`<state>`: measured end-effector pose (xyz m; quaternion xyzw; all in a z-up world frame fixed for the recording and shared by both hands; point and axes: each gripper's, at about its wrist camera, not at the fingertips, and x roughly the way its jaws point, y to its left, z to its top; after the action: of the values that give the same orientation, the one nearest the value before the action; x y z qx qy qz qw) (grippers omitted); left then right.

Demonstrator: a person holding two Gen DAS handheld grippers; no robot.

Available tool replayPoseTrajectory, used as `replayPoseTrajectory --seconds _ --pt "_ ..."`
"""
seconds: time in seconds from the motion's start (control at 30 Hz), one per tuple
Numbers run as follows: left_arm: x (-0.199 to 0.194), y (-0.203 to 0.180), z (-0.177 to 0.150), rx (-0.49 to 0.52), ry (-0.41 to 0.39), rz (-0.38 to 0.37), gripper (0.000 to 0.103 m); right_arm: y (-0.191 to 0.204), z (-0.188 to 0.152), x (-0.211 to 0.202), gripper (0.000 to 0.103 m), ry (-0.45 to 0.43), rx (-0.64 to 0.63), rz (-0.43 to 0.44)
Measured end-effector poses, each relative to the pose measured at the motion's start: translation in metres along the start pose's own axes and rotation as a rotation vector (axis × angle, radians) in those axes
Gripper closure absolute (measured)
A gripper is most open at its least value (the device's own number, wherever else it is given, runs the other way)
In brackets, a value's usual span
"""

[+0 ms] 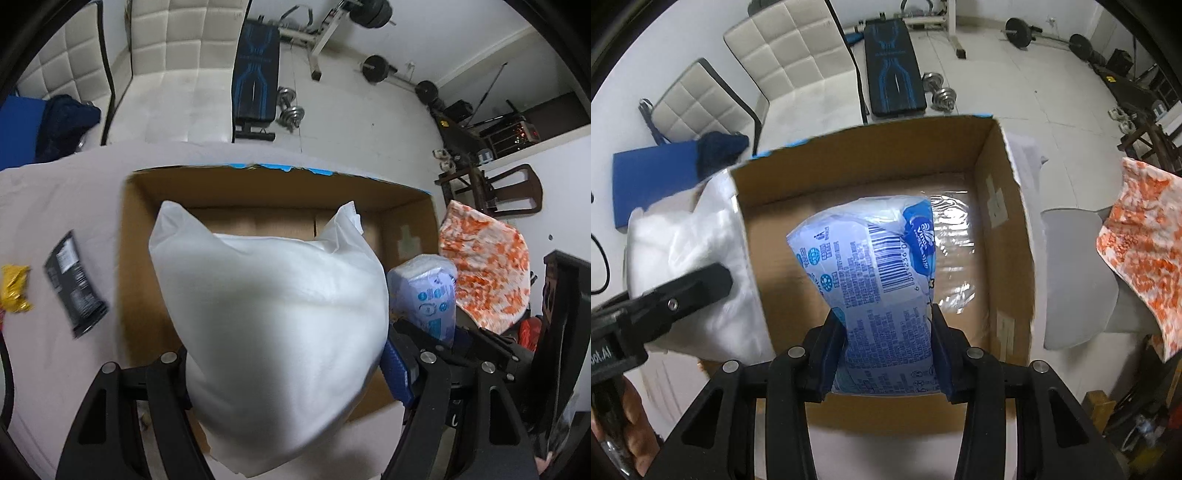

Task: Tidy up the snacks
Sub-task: 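Lower both packs into the box and open both tools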

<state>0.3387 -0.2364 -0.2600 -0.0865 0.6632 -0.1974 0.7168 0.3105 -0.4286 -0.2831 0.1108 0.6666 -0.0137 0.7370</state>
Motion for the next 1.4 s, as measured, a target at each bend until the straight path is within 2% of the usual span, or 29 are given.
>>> replayPoseTrajectory --seconds 0.13,0.27,0.43,0.63,0.8,0.93,0.97,1.0,1.07,1.17,1.2,1.4 --pt "0.041 -0.001 0.022 -0.035 0.056 -0.015 0.03 -0.011 0.022 0.036 0.057 0.034 -0.016 -0.005" --pt "0.061 -0.007 0.036 -0.037 0.067 -0.013 0.031 -0.017 0.04 0.06 0.057 0.05 -0.034 -0.015" --pt "0.078 -0.016 0.049 0.004 0.082 0.049 0.031 -0.02 0.056 0.082 0.056 0.079 -0.031 -0.02" --pt "0.084 -0.021 0.051 0.032 0.091 0.108 0.031 -0.022 0.065 0.092 0.044 0.077 -0.01 0.009" --pt "0.077 -0.015 0.049 0.001 0.096 0.144 0.029 -0.022 0.063 0.09 0.028 0.078 0.006 0.024" --pt "0.07 -0.01 0.045 -0.014 0.093 0.153 0.029 -0.021 0.056 0.081 0.028 0.059 0.007 0.006" --pt "0.065 -0.009 0.042 -0.009 0.082 0.162 0.029 -0.02 0.054 0.077 0.024 0.054 0.009 0.001" --pt "0.062 -0.009 0.039 -0.005 0.074 0.165 0.026 -0.019 0.051 0.073 0.017 0.044 0.012 -0.003" --pt "0.052 -0.01 0.032 0.007 0.045 0.183 0.019 -0.015 0.043 0.064 0.009 0.026 0.011 -0.015" --pt "0.037 -0.012 0.021 0.03 -0.001 0.204 0.012 -0.01 0.029 0.051 0.009 -0.001 0.0 -0.05" --pt "0.032 -0.014 0.015 0.038 -0.012 0.201 0.006 -0.009 0.025 0.046 0.009 -0.007 -0.002 -0.056" --pt "0.011 -0.018 -0.012 0.061 -0.053 0.209 0.006 0.003 -0.009 0.014 0.009 -0.075 -0.019 -0.088"
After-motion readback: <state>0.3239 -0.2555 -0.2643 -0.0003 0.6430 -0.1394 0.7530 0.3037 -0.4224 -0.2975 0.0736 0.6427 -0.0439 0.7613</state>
